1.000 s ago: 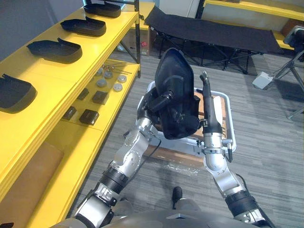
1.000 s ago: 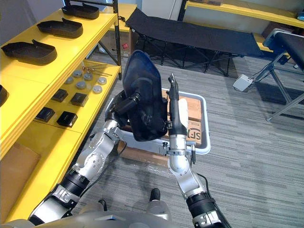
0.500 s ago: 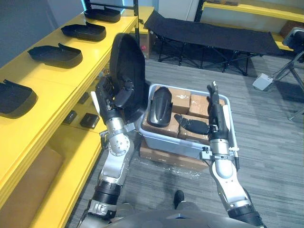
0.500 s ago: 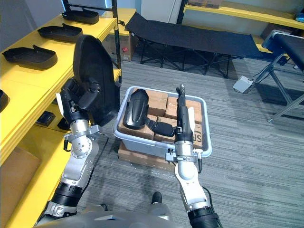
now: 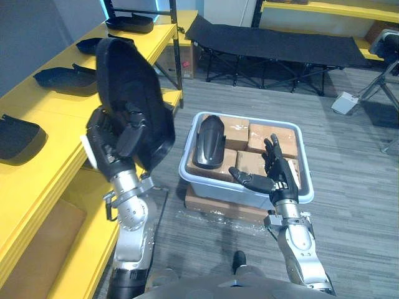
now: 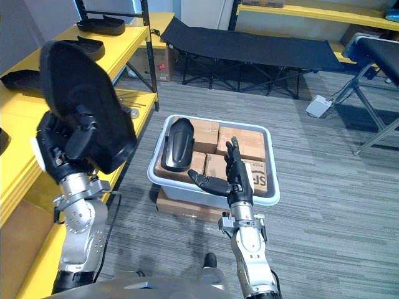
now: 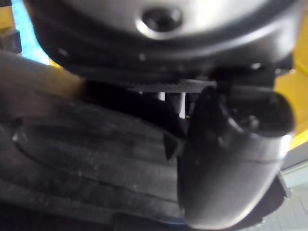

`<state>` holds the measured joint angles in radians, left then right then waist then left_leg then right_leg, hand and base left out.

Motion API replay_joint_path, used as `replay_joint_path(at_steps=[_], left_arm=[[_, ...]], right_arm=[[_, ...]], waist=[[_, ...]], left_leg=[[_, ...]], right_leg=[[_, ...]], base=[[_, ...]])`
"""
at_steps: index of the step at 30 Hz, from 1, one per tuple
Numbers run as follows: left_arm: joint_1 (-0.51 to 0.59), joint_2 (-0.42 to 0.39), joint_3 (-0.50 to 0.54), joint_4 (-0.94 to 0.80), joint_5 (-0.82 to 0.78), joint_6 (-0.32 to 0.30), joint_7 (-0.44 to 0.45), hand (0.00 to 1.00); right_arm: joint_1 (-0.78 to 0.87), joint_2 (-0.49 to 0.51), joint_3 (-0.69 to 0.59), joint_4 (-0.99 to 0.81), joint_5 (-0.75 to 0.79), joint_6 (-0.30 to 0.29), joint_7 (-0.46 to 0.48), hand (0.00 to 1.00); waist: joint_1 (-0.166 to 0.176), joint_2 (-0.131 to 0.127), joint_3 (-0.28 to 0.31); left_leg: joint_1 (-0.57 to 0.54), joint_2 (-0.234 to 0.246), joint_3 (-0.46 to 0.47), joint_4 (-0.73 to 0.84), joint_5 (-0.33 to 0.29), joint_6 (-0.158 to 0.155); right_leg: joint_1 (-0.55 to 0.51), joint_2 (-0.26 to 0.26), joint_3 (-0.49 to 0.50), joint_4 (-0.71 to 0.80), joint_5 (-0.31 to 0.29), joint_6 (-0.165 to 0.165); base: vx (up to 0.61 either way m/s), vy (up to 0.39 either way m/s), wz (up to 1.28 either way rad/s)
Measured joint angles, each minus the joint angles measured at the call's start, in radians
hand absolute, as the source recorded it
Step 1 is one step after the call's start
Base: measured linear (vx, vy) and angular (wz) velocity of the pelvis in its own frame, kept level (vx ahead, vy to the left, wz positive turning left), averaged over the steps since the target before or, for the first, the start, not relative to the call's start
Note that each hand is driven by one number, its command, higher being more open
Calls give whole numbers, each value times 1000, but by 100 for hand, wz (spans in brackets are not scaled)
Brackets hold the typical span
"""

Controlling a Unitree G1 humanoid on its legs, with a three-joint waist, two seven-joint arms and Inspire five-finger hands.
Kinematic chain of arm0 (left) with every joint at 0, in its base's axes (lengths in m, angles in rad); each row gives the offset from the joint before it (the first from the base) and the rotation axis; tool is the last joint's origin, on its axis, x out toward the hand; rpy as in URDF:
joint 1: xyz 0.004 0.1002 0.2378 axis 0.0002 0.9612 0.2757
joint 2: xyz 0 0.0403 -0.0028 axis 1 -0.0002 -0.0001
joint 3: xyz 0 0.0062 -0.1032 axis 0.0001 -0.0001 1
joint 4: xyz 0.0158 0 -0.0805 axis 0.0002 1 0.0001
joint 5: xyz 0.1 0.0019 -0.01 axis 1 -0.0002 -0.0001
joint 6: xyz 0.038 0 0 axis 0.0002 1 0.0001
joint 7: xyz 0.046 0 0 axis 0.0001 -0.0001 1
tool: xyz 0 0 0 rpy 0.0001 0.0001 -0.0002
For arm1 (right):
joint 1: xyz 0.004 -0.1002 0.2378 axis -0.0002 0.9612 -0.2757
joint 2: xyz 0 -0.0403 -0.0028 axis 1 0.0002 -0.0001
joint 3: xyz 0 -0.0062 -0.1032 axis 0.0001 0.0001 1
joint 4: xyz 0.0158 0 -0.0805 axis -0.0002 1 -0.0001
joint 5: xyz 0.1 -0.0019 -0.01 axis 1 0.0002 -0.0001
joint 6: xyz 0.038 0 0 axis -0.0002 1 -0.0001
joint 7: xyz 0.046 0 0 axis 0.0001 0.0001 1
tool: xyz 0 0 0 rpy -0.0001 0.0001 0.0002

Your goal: Walk over and take three plastic housings, then place them on the shelf

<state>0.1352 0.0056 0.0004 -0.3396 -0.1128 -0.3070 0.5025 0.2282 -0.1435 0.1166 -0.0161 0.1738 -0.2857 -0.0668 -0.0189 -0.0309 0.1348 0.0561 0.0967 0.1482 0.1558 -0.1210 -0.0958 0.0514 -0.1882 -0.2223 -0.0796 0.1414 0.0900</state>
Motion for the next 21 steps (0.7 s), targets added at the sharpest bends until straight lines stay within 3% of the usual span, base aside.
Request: replay_joint_path(at_steps=[5, 9, 11, 17, 21], left_arm=[[50, 7, 92, -75, 6, 0, 4, 0], [147, -12, 200, -117, 5, 0, 20, 0], [219, -32, 283, -132, 3, 0, 21, 0], [358, -68, 401, -135, -42, -15, -29, 0], [385, -74, 404, -134, -95, -18, -98, 0]], right_arm=[[-43, -11, 14, 1, 68, 0, 43, 100], [-112, -13, 50, 3, 83, -1, 43, 100], [-154, -17, 93, 6, 87, -1, 39, 100], [-251, 7, 197, 61, 77, 0, 28, 100], [-250, -1, 205, 60, 70, 23, 6, 100]], waist=[[48, 17, -21], [116, 22, -29], [175, 18, -33], [266, 0, -56], [258, 2, -56]], left_leg=[[-30, -5, -93, 5, 10, -2], [-48, -16, -177, 14, 15, -2], [-53, -24, -213, 14, 18, -1], [-83, -60, -291, 19, 25, 4], [-118, -79, -371, 38, 24, 11]], right_leg=[[34, 0, -98, -5, -11, 6], [76, -2, -198, -6, -26, 15], [96, -5, -243, -6, -34, 14], [121, -26, -326, -6, -50, 23], [135, -29, -359, 32, -96, 21]], base=[[21, -22, 54], [26, -23, 63], [17, 7, 48], [26, 30, 45], [27, 13, 57]])
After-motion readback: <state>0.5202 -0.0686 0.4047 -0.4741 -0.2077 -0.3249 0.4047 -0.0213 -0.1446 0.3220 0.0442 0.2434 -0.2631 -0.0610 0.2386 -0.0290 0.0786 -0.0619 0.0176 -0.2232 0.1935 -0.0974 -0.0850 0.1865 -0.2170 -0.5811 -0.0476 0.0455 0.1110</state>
